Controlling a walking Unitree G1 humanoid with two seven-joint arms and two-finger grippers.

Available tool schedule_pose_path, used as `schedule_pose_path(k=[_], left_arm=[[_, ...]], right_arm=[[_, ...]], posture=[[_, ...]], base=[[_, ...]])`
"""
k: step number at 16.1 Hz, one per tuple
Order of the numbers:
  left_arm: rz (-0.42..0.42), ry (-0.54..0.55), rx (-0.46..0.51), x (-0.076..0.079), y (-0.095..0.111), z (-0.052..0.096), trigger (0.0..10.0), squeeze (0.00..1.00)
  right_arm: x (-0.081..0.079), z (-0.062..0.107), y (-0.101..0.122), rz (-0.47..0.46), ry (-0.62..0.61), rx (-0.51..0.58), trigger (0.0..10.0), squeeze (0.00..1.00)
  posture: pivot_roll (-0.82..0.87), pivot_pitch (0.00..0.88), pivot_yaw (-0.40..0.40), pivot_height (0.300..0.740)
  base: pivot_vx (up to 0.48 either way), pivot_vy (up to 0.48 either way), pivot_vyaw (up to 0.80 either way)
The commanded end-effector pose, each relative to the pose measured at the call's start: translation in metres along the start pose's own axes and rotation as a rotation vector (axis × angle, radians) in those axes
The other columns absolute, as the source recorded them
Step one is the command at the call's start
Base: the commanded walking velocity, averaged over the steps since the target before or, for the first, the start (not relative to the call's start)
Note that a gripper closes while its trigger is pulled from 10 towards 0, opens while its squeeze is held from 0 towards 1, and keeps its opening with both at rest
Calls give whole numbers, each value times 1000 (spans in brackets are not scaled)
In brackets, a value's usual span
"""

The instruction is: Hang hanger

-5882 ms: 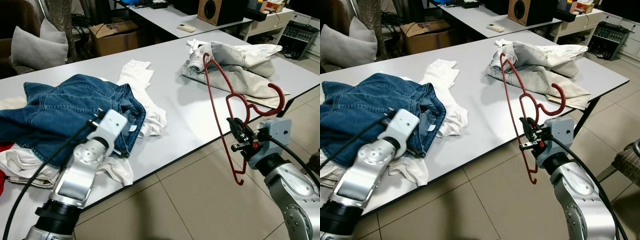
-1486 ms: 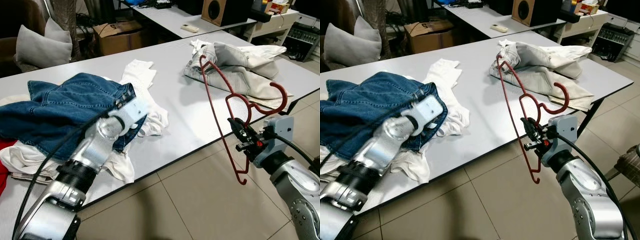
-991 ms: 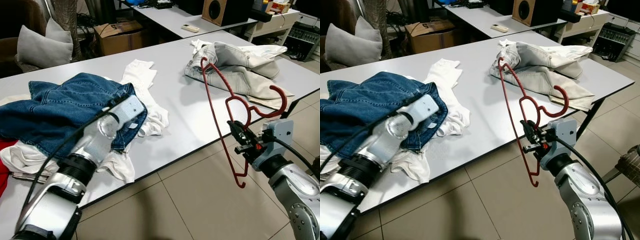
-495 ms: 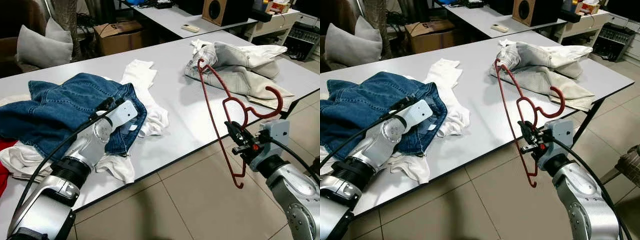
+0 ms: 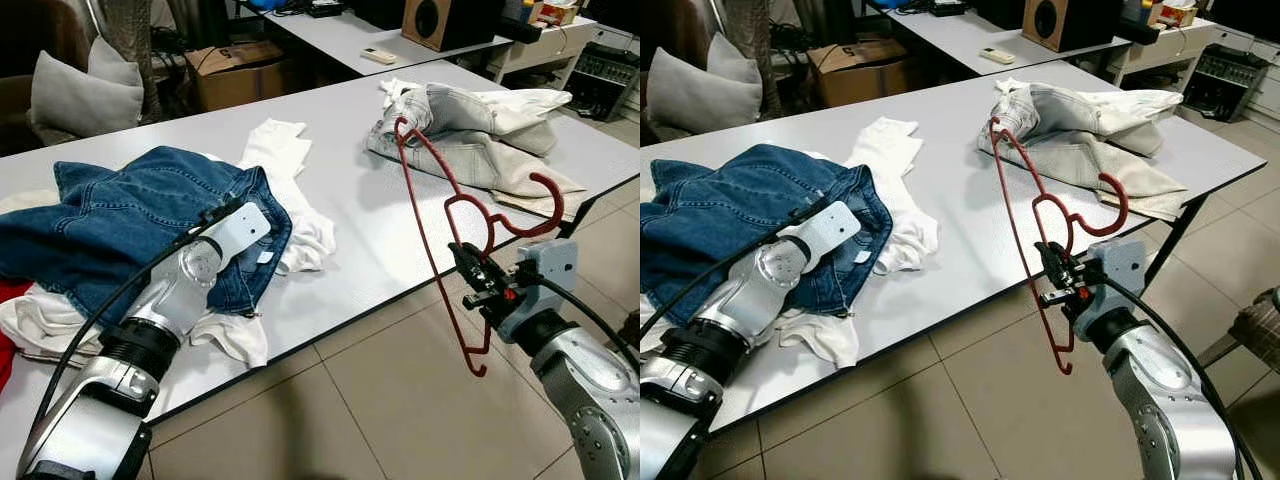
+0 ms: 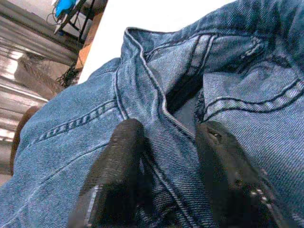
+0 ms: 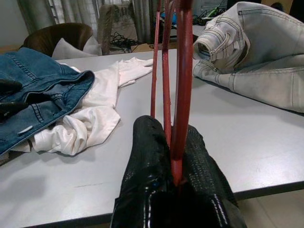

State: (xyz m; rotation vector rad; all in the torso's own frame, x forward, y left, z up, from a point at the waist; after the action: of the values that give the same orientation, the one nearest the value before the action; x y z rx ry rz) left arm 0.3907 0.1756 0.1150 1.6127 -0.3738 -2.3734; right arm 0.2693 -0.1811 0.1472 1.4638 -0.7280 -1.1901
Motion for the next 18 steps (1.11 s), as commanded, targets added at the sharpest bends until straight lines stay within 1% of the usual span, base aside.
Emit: schedule_pose_path(k=[1,3,6,9,10,12,13,14,15,16,18], left_arm=[[27,-16,-22,6,-8,0,0,0],[52,-1,0,4,-5,0,0,0],[83,-7,26,7,-2,0,0,0],[109,16,72,2,6,1,0,0],[124,36,87,-4,8,1,0,0],[169,76,121,-21,11,3,0,0],[196,93,143,-29,12,5,0,0],[199,100,162,-33,13,6,0,0],[273,115,187,-44,13,9,0,0],[283,129,206,-52,14,11,0,0],[409,196,290,-93,16,24,0,0]], right_arm=[[2,-1,1,6,-12,9,10000,0],[2,-3,0,0,-17,9,10000,0],[0,-4,-2,-6,-15,12,10000,0],[0,-4,-3,-12,-21,17,10000,0],[0,-5,-4,-17,-23,19,10000,0],[-3,-6,-5,-76,-2,24,10000,0],[-9,-4,-7,-102,50,4,10000,0],[-14,-3,-9,-113,88,-16,10000,0],[-22,1,-12,-133,159,-50,10000,0],[-26,3,-14,-142,191,-71,10000,0],[-35,9,-16,-198,274,-99,10000,0]], posture=[[-243,0,34,740],[-245,0,35,740],[-256,0,44,740],[-259,0,49,740],[-258,0,53,740],[-261,0,59,740],[-261,0,63,740],[-263,0,65,740],[-258,0,66,740],[-259,0,66,740],[-260,0,69,740]], base=[[0,0,0],[0,0,0],[0,0,0],[0,0,0],[0,0,0],[0,0,0],[0,0,0],[0,0,0],[0,0,0],[0,0,0],[0,0,0]])
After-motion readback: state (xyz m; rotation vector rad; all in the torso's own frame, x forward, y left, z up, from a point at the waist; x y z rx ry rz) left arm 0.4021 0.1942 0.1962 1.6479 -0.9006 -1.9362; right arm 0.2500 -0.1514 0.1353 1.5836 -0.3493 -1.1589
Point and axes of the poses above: a point about 5 cm out from each wrist's last joint towards the gripper, its own z axis pointing back from the gripper into the wrist, its own y axis along the axis of the wrist's last joint, x = y × z, the point moved 3 cm from there along -z, pointing out of the wrist towards the gripper, and after that the axes turned 13 degrees about -z, right-handed, at the moved point
